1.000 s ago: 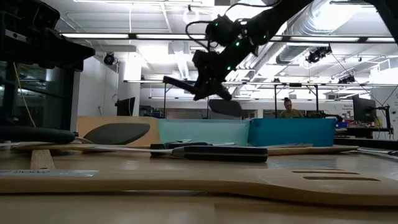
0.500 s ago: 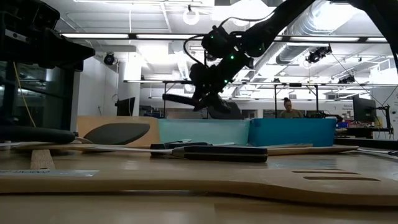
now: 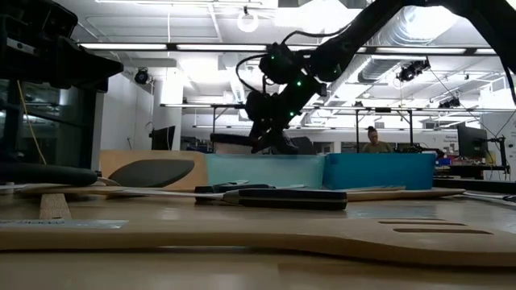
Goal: Pick & Place Kitchen Items
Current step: Put the right black spatula into the green bin
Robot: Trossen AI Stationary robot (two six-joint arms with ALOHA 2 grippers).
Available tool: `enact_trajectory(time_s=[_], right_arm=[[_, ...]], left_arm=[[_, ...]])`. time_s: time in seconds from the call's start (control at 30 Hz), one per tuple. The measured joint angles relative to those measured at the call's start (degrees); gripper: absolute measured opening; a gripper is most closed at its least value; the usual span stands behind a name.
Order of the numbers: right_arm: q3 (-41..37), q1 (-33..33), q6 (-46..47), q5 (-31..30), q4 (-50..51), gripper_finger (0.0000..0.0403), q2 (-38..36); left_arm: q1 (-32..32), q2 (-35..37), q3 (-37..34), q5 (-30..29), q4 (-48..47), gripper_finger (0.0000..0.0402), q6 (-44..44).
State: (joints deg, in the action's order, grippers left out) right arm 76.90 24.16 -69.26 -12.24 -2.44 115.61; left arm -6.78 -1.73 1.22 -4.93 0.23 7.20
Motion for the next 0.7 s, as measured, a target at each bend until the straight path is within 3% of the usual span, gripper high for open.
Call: enact_trajectory(time_s=[0.7], right_arm=[[0.0,0.4,0.0,0.8,0.1,0.0130,0.0]], left_arm=[[0.0,0.0,0.0,0.0,0.0,0.0000,0.0]])
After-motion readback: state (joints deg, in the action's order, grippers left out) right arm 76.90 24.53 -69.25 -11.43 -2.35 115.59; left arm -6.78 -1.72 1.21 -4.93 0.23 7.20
